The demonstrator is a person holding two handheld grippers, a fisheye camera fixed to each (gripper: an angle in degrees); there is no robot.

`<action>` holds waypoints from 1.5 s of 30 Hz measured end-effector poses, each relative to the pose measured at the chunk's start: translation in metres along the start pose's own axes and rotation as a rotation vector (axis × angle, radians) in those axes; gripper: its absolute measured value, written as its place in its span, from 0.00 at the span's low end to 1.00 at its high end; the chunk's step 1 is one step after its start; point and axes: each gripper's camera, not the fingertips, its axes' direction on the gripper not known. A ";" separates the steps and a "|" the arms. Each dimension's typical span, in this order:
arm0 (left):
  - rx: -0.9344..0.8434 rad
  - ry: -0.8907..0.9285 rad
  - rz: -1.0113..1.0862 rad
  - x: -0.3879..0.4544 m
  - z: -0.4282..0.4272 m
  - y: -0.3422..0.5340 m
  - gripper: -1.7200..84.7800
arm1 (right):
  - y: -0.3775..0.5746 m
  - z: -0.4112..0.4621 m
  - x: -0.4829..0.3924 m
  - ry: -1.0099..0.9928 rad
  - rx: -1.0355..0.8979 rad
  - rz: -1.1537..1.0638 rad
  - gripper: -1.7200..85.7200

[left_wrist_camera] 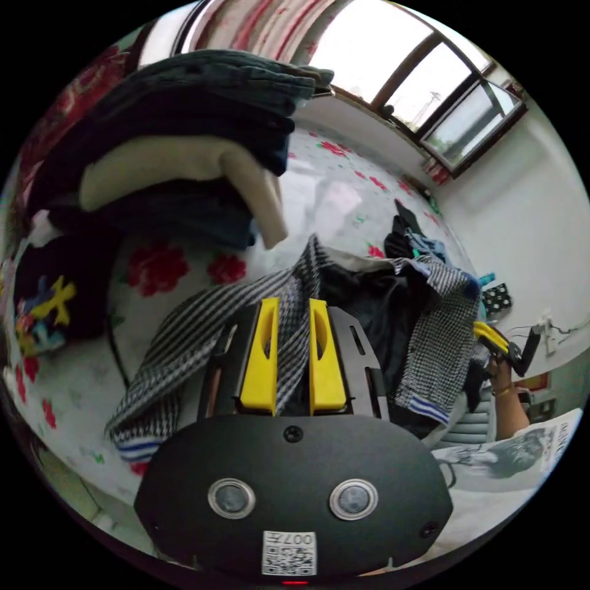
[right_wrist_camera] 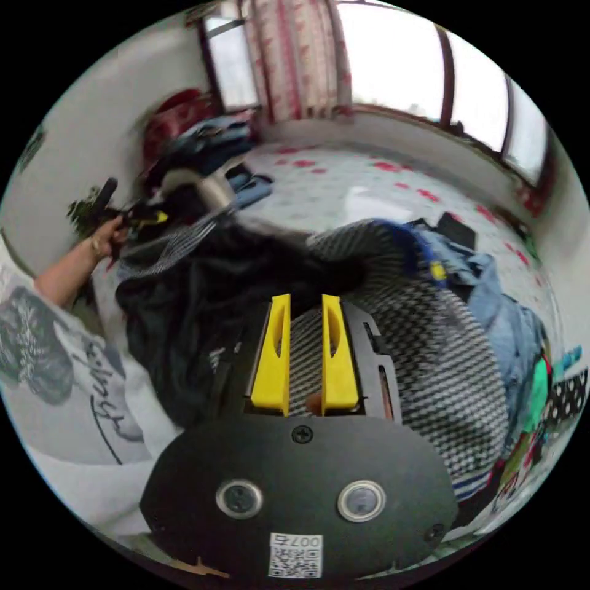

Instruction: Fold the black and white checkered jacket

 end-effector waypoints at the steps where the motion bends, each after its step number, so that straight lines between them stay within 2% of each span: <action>1: 0.011 -0.039 -0.052 -0.018 -0.017 0.031 0.11 | 0.011 0.030 -0.025 -0.057 -0.086 -0.052 0.10; 5: 0.019 -0.134 -0.240 -0.076 -0.060 0.128 0.12 | 0.050 0.120 -0.078 -0.203 -0.357 -0.151 0.10; 7: -0.011 -0.150 -0.349 -0.112 -0.083 0.178 0.14 | 0.057 0.136 -0.083 -0.272 -0.395 -0.151 0.10; 11: 0.005 -0.113 -0.459 -0.160 -0.105 0.218 0.15 | 0.016 0.138 -0.073 -0.391 -0.298 -0.094 0.11; 14: 0.038 0.018 -0.543 -0.203 -0.101 0.226 0.18 | -0.045 0.142 -0.065 -0.494 -0.170 -0.010 0.12; 18: 0.044 0.169 -0.639 -0.249 -0.086 0.220 0.20 | -0.121 0.168 -0.082 -0.554 -0.105 0.041 0.13; 20: 0.047 0.224 -0.595 -0.254 -0.087 0.213 0.17 | -0.161 0.201 -0.105 -0.543 -0.124 0.049 0.13; 21: 0.037 0.282 -0.562 -0.252 -0.090 0.208 0.07 | -0.170 0.210 -0.112 -0.536 -0.131 0.052 0.14; 22: 0.074 0.285 -0.518 -0.244 -0.103 0.203 0.02 | -0.183 0.227 -0.123 -0.514 -0.145 0.055 0.13; 28: 0.317 0.476 -0.063 -0.175 -0.220 0.176 0.01 | -0.201 0.294 -0.132 -0.290 -0.261 0.049 0.07; 29: 0.304 0.469 -0.031 -0.170 -0.227 0.174 0.01 | -0.198 0.294 -0.119 -0.277 -0.250 0.071 0.06; 30: 0.268 0.388 0.002 -0.162 -0.234 0.173 0.01 | -0.196 0.292 -0.112 -0.289 -0.240 0.082 0.05; 32: 0.224 0.171 -0.019 -0.162 -0.230 0.181 0.02 | -0.190 0.282 -0.083 -0.391 -0.198 0.164 0.06; 34: 0.160 -0.035 -0.240 -0.194 -0.208 0.199 0.04 | -0.184 0.273 -0.071 -0.460 -0.156 0.193 0.08; 36: 0.120 0.015 -0.329 -0.221 -0.195 0.213 0.10 | -0.181 0.270 -0.071 -0.472 -0.142 0.183 0.10; 38: 0.154 0.114 -0.346 -0.238 -0.184 0.225 0.18 | -0.184 0.274 -0.081 -0.442 -0.160 0.149 0.12; 40: 0.062 0.227 -0.382 -0.254 -0.150 0.231 0.21 | -0.188 0.284 -0.091 -0.402 -0.175 0.128 0.13; 42: 0.051 0.289 -0.384 -0.251 -0.134 0.230 0.20 | -0.192 0.302 -0.100 -0.375 -0.209 0.119 0.13; 45: -0.011 0.373 -0.254 -0.218 -0.132 0.214 0.10 | -0.190 0.337 -0.103 -0.356 -0.325 0.115 0.11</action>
